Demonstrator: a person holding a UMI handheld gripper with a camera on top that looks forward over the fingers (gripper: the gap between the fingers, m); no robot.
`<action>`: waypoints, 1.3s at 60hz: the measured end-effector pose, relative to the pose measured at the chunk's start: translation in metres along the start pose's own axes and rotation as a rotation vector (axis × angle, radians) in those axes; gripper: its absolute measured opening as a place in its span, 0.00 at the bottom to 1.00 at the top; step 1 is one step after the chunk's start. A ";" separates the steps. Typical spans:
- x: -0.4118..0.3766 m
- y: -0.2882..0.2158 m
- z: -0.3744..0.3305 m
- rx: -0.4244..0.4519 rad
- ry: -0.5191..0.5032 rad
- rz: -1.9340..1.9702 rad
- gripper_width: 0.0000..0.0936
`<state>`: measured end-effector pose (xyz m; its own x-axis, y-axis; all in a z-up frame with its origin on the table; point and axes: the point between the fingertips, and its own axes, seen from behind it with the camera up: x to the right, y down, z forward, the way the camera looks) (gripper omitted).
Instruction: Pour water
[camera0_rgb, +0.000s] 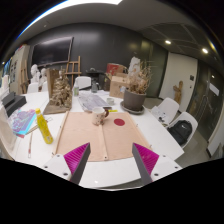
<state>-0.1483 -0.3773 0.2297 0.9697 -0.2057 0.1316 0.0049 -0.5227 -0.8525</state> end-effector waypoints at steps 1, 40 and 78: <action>-0.015 0.001 0.001 0.002 -0.009 -0.003 0.92; -0.395 0.021 0.182 0.135 -0.272 -0.024 0.82; -0.413 -0.034 0.198 0.160 -0.419 0.066 0.26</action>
<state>-0.5003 -0.1108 0.1040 0.9843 0.1352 -0.1132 -0.0542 -0.3788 -0.9239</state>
